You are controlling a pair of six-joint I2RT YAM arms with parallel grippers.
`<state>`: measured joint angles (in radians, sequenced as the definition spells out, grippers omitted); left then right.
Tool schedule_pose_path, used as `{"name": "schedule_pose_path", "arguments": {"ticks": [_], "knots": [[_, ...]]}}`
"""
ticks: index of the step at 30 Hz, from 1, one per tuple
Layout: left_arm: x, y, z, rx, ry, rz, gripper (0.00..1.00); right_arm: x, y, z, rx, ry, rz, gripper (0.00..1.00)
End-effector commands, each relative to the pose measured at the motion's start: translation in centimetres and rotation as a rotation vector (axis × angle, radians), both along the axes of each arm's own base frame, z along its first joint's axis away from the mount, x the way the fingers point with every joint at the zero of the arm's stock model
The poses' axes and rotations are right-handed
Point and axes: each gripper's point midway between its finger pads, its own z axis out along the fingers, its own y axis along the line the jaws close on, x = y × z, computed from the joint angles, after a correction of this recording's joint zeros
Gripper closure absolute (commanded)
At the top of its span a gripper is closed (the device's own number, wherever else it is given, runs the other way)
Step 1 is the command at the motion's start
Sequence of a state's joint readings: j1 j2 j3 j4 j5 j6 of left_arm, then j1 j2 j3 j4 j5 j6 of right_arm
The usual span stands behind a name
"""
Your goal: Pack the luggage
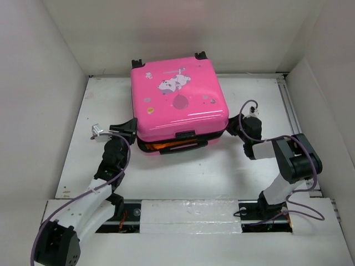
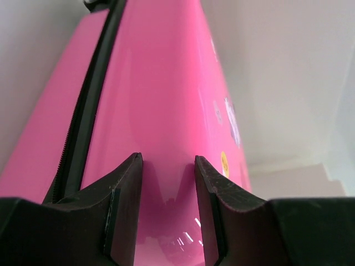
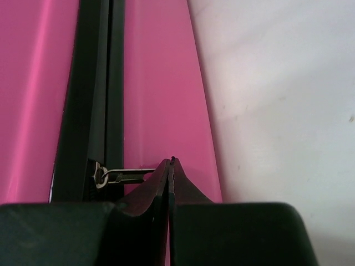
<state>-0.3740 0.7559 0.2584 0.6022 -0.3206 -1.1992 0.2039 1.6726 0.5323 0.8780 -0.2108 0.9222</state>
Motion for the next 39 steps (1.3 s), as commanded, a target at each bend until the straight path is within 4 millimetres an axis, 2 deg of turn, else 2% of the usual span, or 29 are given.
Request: {"name": "schedule_pose_path", "arguments": {"ticks": [1,2,3,5,7,8,10,13,15,17,18,19,21,22,23,24,25,26,27,28,29,31,32,33,34,35,36,38,39], "knots": [[-6.7,-11.0,2.1,0.034,0.016,-0.608,0.66,-13.5,13.9,1.0,0.177,0.086,0.641,0.96],[-6.7,-10.4,2.3,0.042,0.008,-0.581,0.66,-13.9,14.0,0.9,0.183,0.090,0.639,0.96],[-6.8,-10.1,1.5,0.065,0.036,-0.568,0.66,-14.3,13.6,0.2,0.185,0.105,0.625,0.96],[-6.7,-9.5,1.9,0.066,0.035,-0.534,0.66,-14.6,13.8,0.7,0.201,0.085,0.634,0.96],[-6.8,-9.0,1.3,0.096,0.050,-0.518,0.66,-16.0,14.7,0.6,0.206,0.097,0.671,0.96],[-6.8,-8.8,2.0,0.101,0.034,-0.509,0.66,-16.4,15.1,0.6,0.209,0.104,0.677,0.96],[-6.7,-8.3,2.0,0.143,0.044,-0.487,0.66,-17.7,16.1,0.1,0.206,0.120,0.694,0.96],[-6.3,-7.0,4.3,0.200,0.010,-0.423,0.63,-19.3,17.1,-0.6,0.225,0.141,0.720,0.96],[-6.1,-5.7,6.7,0.281,-0.020,-0.364,0.60,-19.6,17.3,-0.6,0.255,0.138,0.725,0.96],[-5.8,-4.5,9.0,0.320,-0.055,-0.301,0.45,-19.7,17.2,-0.8,0.267,0.129,0.726,0.95],[-5.9,-4.3,11.3,0.346,-0.102,-0.293,0.41,-19.3,16.9,-0.8,0.282,0.123,0.710,0.95],[-6.2,-4.6,12.2,0.359,-0.129,-0.316,0.36,-18.6,16.4,-0.8,0.293,0.120,0.687,0.95],[-5.9,-5.9,12.8,0.393,-0.166,-0.370,0.34,-18.3,16.0,-0.9,0.296,0.121,0.686,0.93],[-6.0,-6.8,13.0,0.410,-0.195,-0.414,0.38,-17.9,15.7,-1.0,0.288,0.110,0.677,0.93],[-6.0,-8.6,12.1,0.454,-0.206,-0.514,0.41,-17.4,15.0,-1.3,0.287,0.118,0.657,0.93],[-5.8,-9.5,11.7,0.465,-0.207,-0.551,0.43,-17.1,14.6,-1.3,0.276,0.105,0.655,0.91],[-5.6,-10.2,12.7,0.474,-0.231,-0.579,0.43,-16.6,14.1,-1.1,0.259,0.090,0.643,0.90],[-4.6,-11.1,12.0,0.494,-0.210,-0.607,0.44,-15.8,13.3,-1.2,0.245,0.086,0.615,0.88],[-4.3,-11.7,12.7,0.510,-0.239,-0.613,0.44,-14.9,13.2,-0.8,0.229,0.067,0.605,0.87],[-4.0,-12.1,15.6,0.499,-0.316,-0.580,0.44,-14.0,12.8,0.3,0.211,0.034,0.588,0.87],[-3.5,-12.2,16.8,0.499,-0.341,-0.545,0.44,-13.8,12.3,-0.5,0.162,0.060,0.580,0.85],[-1.6,-13.7,17.9,0.527,-0.337,-0.499,0.44,-11.5,11.1,0.4,0.103,0.030,0.507,0.81],[-1.3,-13.9,21.6,0.506,-0.390,-0.480,0.43,-10.9,10.6,1.7,0.052,-0.024,0.499,0.81],[-0.5,-14.2,22.5,0.507,-0.384,-0.468,0.42,-11.0,10.2,0.9,0.011,0.031,0.487,0.81],[0.7,-14.8,22.2,0.503,-0.350,-0.467,0.42,-9.8,9.5,1.6,-0.017,0.013,0.445,0.81],[0.7,-14.7,23.6,0.478,-0.361,-0.453,0.42,-9.5,8.9,2.4,-0.043,-0.012,0.431,0.81],[0.9,-14.4,23.7,0.461,-0.350,-0.433,0.42,-9.9,8.7,1.8,-0.060,0.017,0.435,0.81],[0.4,-12.1,24.6,0.422,-0.354,-0.334,0.42,-10.0,8.2,1.8,-0.070,0.026,0.429,0.81],[0.4,-11.5,22.9,0.403,-0.323,-0.314,0.42,-10.3,8.1,1.3,-0.081,0.032,0.433,0.81]]}}
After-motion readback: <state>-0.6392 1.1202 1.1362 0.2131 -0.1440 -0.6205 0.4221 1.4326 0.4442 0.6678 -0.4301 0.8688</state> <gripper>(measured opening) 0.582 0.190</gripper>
